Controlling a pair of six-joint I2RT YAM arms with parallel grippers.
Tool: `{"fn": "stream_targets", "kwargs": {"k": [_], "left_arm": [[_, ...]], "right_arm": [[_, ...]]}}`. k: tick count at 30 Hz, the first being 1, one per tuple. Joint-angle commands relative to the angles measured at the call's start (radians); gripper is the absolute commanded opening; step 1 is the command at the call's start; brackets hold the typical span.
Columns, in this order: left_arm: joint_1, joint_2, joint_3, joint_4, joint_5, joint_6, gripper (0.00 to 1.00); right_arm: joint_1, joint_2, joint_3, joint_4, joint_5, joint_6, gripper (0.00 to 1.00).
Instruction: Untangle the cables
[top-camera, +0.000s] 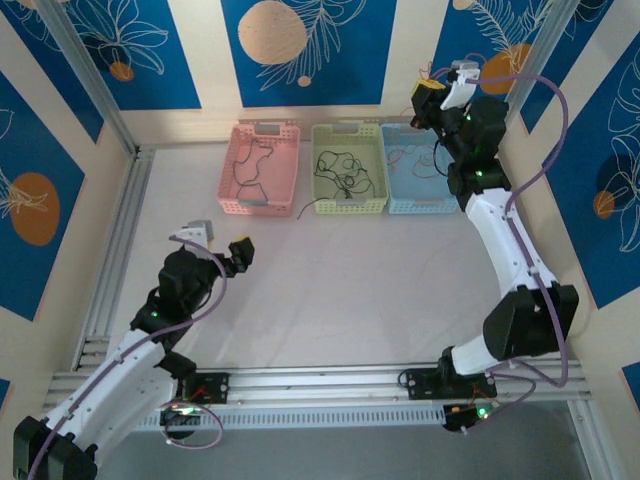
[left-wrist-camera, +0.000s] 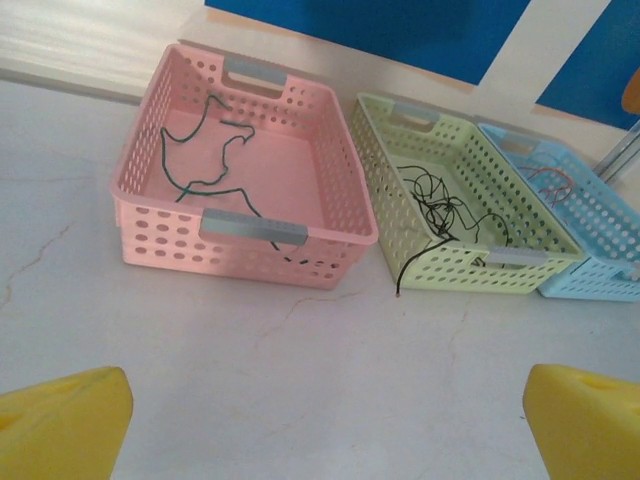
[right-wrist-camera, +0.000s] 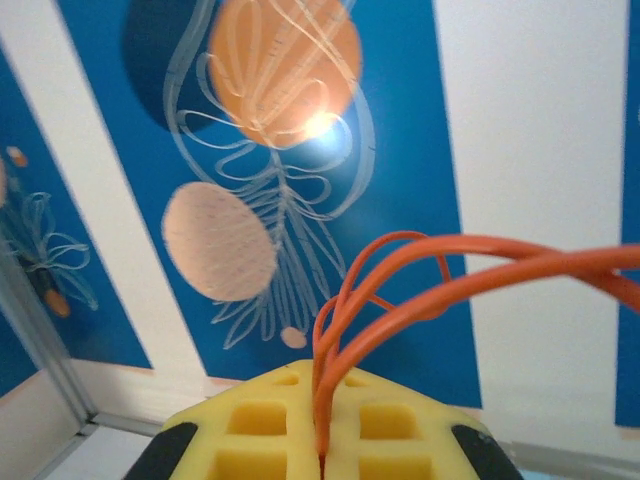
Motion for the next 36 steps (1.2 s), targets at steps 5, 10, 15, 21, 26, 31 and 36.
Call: {"fn": "stream_targets", "kwargs": {"k": [5, 10, 15, 21, 26, 31, 36], "left_arm": [[-0.003, -0.015, 0.023, -0.031, -0.019, 0.031, 1.0], [-0.004, -0.013, 0.024, -0.038, -0.015, 0.037, 1.0], [-0.004, -0.013, 0.021, -0.045, -0.011, 0.047, 1.0], [-0.003, -0.015, 0.019, -0.055, -0.006, 0.062, 1.0], [-0.002, -0.028, 0.017, -0.079, -0.003, 0.076, 1.0], [-0.002, -0.026, 0.005, -0.064, -0.001, 0.075, 1.0], [-0.001, -0.019, 0.005, -0.059, 0.007, 0.071, 1.0]], "right_arm": [[-0.025, 0.139, 0.13, -0.091, 0.16, 0.017, 0.0], [-0.043, 0.252, 0.188, -0.125, 0.258, -0.009, 0.0], [-0.052, 0.361, 0.211, -0.087, 0.349, -0.033, 0.0], [-0.063, 0.523, 0.301, -0.14, 0.375, -0.042, 0.13], [-0.091, 0.592, 0.325, -0.197, 0.361, -0.049, 0.35], [-0.103, 0.582, 0.345, -0.3, 0.279, -0.037, 0.51], [-0.103, 0.531, 0.352, -0.403, 0.205, 0.017, 0.58]]}}
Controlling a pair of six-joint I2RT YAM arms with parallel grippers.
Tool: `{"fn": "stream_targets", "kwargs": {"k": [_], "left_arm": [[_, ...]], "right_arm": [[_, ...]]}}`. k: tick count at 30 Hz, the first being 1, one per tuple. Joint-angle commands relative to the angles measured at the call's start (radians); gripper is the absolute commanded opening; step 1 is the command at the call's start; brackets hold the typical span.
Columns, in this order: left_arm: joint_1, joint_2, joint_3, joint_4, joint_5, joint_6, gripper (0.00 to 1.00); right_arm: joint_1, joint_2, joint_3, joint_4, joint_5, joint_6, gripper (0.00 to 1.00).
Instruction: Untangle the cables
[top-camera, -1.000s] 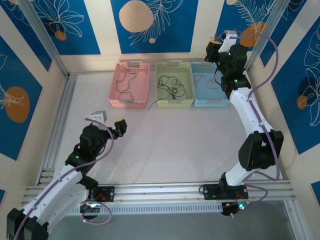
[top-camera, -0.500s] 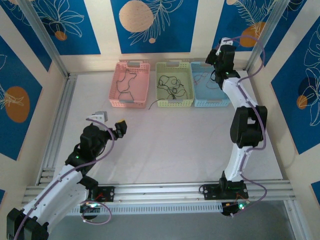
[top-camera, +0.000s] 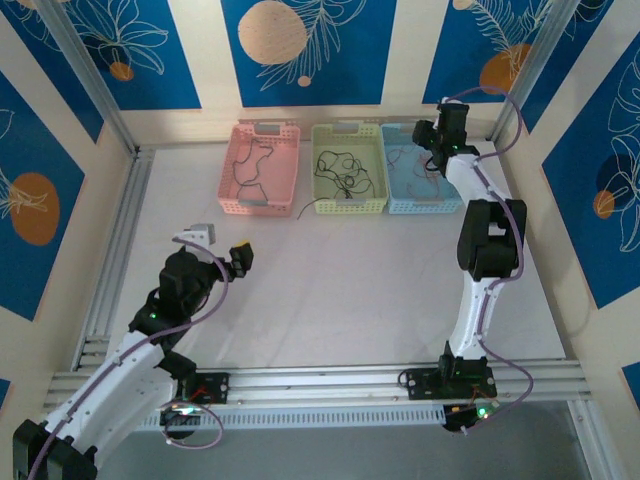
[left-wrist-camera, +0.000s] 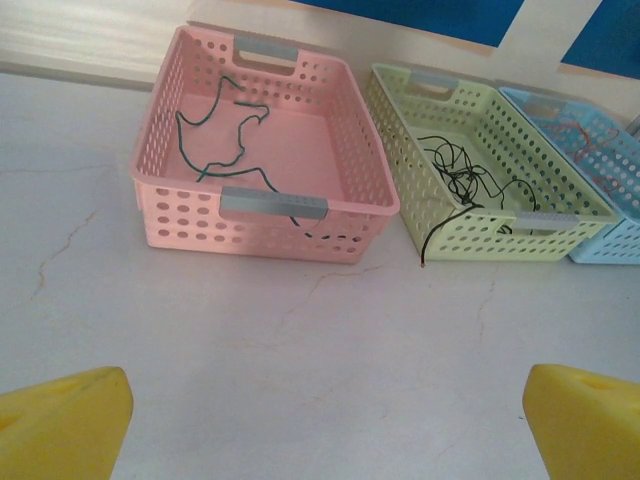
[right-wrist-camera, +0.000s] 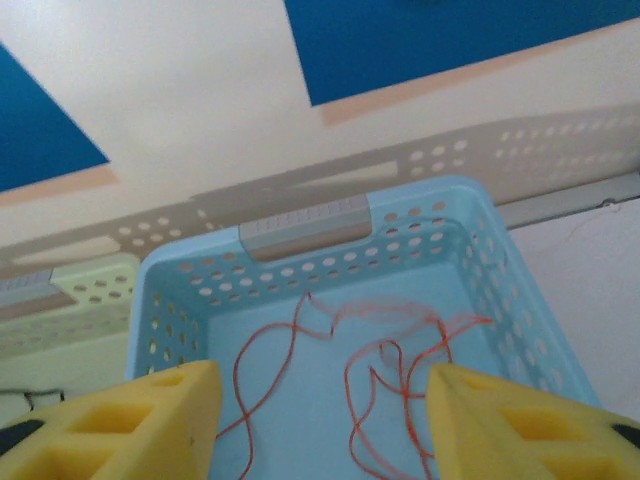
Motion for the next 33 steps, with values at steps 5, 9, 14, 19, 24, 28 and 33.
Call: {"fn": "stream_targets", "kwargs": {"k": [5, 9, 14, 19, 24, 28, 33], "left_arm": [[-0.002, -0.004, -0.001, 0.012, 0.012, 0.01, 1.0], [-0.002, -0.002, -0.002, 0.015, -0.002, 0.012, 1.0], [-0.002, -0.013, -0.007, 0.042, -0.067, 0.027, 1.0], [-0.002, -0.014, -0.01, 0.121, -0.179, 0.079, 0.99], [-0.002, 0.055, -0.049, 0.306, -0.386, 0.238, 1.0], [0.002, 0.17, -0.106, 0.565, -0.478, 0.394, 1.0], [0.044, 0.353, -0.112, 0.72, -0.399, 0.573, 1.0]], "right_arm": [[0.009, -0.127, 0.01, -0.12, -0.136, 0.05, 0.58], [0.025, -0.227, -0.104, -0.095, -0.146, 0.065, 0.57], [0.064, -0.424, -0.365, 0.002, -0.112, 0.087, 0.58], [0.127, -0.619, -0.612, 0.074, -0.025, 0.033, 0.66], [0.155, -0.787, -0.859, 0.173, 0.05, -0.04, 0.73], [0.141, -0.886, -1.046, 0.28, 0.13, -0.038, 1.0], [0.091, -0.941, -1.223, 0.446, 0.135, -0.09, 1.0]]}}
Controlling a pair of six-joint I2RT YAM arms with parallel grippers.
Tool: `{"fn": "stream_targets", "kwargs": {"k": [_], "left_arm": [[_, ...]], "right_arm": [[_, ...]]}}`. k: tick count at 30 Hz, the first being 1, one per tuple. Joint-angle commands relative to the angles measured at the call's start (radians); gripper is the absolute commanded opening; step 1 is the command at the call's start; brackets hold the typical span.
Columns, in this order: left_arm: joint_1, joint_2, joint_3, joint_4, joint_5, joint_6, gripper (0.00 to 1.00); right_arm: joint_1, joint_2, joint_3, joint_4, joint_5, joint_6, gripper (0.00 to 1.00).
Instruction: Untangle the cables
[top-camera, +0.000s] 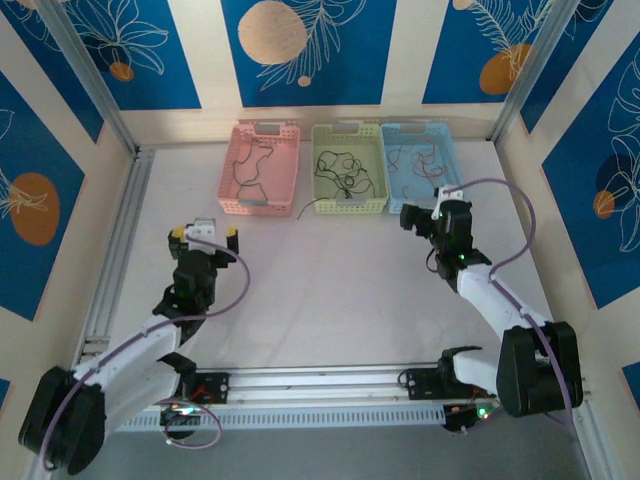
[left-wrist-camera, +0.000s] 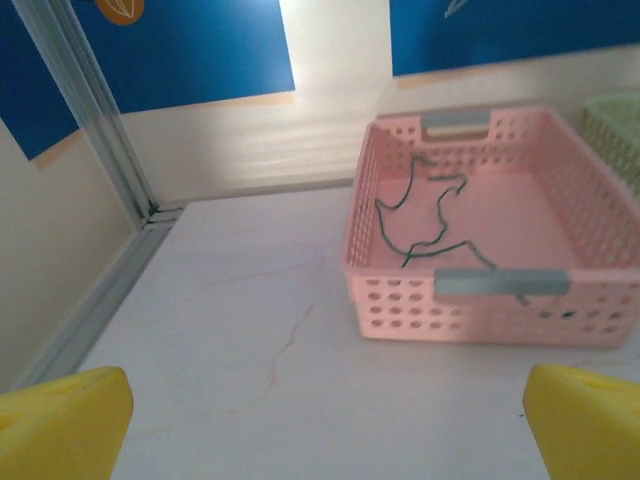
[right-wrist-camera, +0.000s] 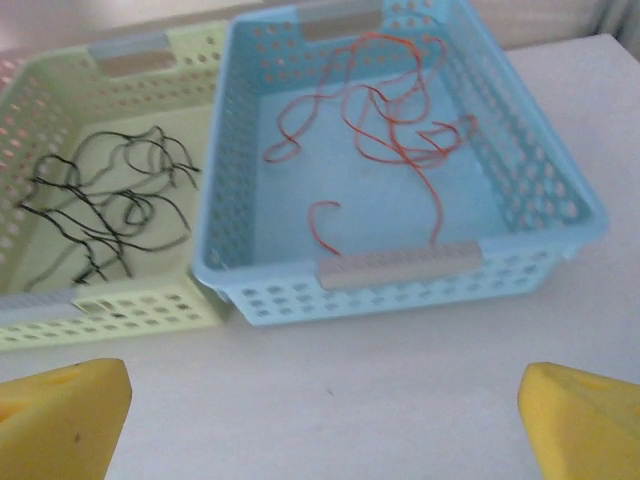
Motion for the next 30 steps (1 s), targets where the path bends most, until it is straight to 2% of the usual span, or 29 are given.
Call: {"fn": "stream_targets", "kwargs": {"k": [1, 3, 8, 12, 14, 15, 18, 20, 23, 24, 25, 26, 30], "left_arm": [[0.038, 0.094, 0.008, 0.181, 0.03, 0.179, 1.0], [0.066, 0.166, 0.015, 0.204, 0.05, 0.179, 1.0], [0.196, 0.299, 0.007, 0.256, 0.221, 0.092, 1.0], [0.258, 0.403, -0.004, 0.339, 0.311, 0.058, 1.0], [0.276, 0.466, -0.025, 0.45, 0.35, 0.038, 1.0], [0.28, 0.497, -0.022, 0.467, 0.357, 0.035, 1.0], [0.284, 0.632, -0.014, 0.59, 0.393, 0.056, 1.0], [0.288, 0.598, 0.006, 0.482, 0.41, 0.041, 1.0], [0.292, 0.613, 0.002, 0.518, 0.412, 0.043, 1.0], [0.291, 0.609, 0.008, 0.498, 0.411, 0.039, 1.0], [0.292, 0.615, 0.013, 0.502, 0.407, 0.041, 1.0], [0.293, 0.615, 0.025, 0.478, 0.398, 0.036, 1.0], [0.303, 0.612, 0.039, 0.445, 0.404, 0.024, 1.0]], "right_arm": [[-0.031, -0.009, -0.055, 0.136, 0.044, -0.051, 1.0], [-0.034, 0.016, -0.082, 0.17, 0.094, -0.048, 0.99], [-0.064, 0.121, -0.146, 0.348, 0.059, -0.026, 0.99], [-0.073, 0.225, -0.187, 0.525, 0.038, -0.029, 0.98], [-0.094, 0.271, -0.189, 0.569, 0.004, -0.02, 0.97], [-0.094, 0.264, -0.178, 0.533, -0.001, -0.018, 0.97], [-0.082, 0.27, -0.198, 0.578, -0.034, -0.056, 0.95], [-0.041, 0.28, -0.218, 0.64, -0.007, -0.095, 0.95], [-0.022, 0.319, -0.234, 0.693, -0.052, -0.135, 0.94], [-0.022, 0.38, -0.251, 0.813, -0.05, -0.143, 0.93], [-0.008, 0.389, -0.249, 0.829, -0.016, -0.148, 0.94], [-0.006, 0.347, -0.225, 0.708, -0.014, -0.136, 0.93], [-0.086, 0.349, -0.188, 0.629, -0.093, -0.07, 0.99]]}}
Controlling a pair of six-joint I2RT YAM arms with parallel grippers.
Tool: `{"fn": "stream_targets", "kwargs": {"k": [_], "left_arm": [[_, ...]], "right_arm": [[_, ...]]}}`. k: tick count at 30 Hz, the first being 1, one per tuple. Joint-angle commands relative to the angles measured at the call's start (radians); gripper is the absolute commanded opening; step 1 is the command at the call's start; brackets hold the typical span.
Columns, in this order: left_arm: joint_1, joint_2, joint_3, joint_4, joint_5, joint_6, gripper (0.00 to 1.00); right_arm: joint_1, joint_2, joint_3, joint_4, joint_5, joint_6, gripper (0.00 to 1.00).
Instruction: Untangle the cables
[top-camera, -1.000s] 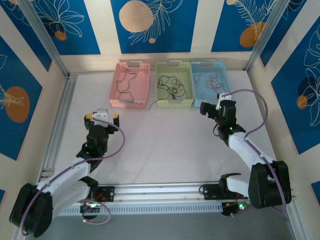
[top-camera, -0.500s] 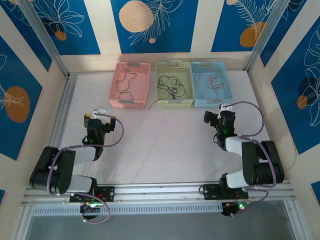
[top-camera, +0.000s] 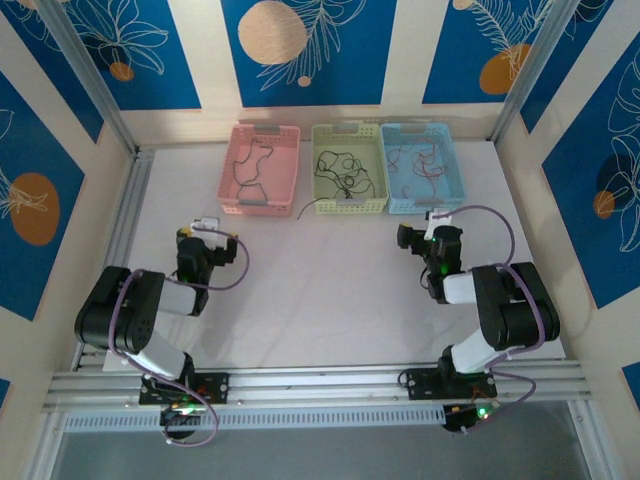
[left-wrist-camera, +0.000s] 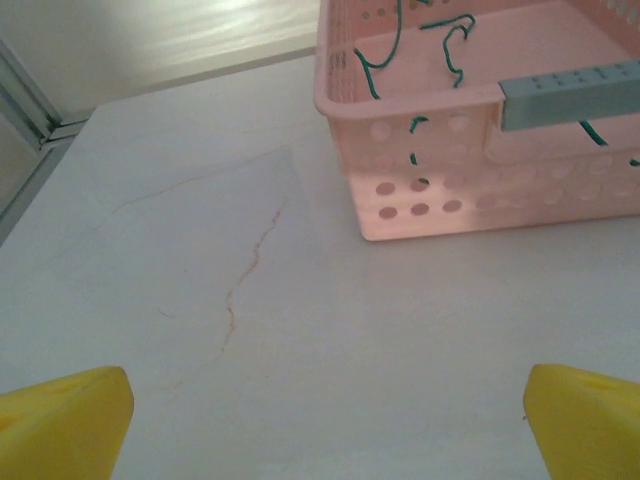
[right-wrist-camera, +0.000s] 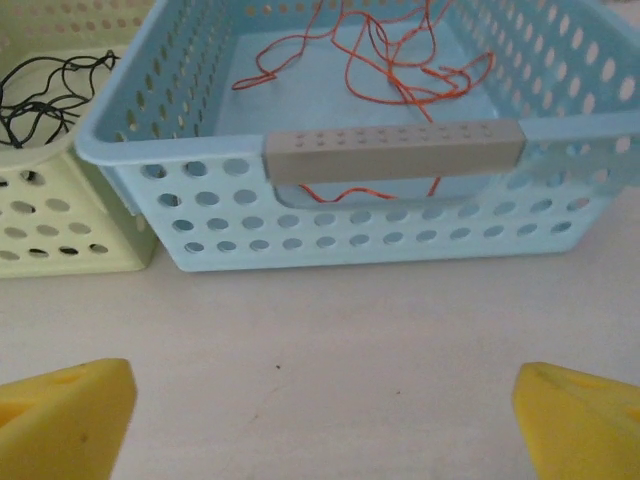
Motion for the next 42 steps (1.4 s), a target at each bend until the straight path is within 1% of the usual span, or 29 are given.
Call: {"fn": "stream_targets", "kwargs": {"k": [1, 2, 35, 37, 40, 42], "left_arm": [[0.015, -0.001, 0.027, -0.003, 0.024, -0.023, 1.0], [0.018, -0.003, 0.03, -0.01, 0.027, -0.026, 1.0], [0.02, -0.003, 0.029, -0.01, 0.028, -0.026, 1.0], [0.02, -0.003, 0.03, -0.01, 0.028, -0.026, 1.0], [0.02, -0.003, 0.03, -0.01, 0.029, -0.026, 1.0], [0.02, -0.003, 0.03, -0.011, 0.028, -0.026, 1.0]], "right_arm": [[-0.033, -0.008, 0.023, 0.014, -0.028, 0.016, 0.99], [-0.032, -0.013, 0.028, -0.009, -0.024, 0.018, 0.99], [-0.021, -0.011, 0.024, 0.004, -0.013, 0.006, 0.99], [-0.028, -0.01, 0.03, -0.005, -0.03, 0.01, 0.99], [-0.049, -0.01, 0.04, -0.027, -0.124, -0.002, 0.99], [-0.05, -0.011, 0.037, -0.024, -0.126, -0.004, 0.99]]}}
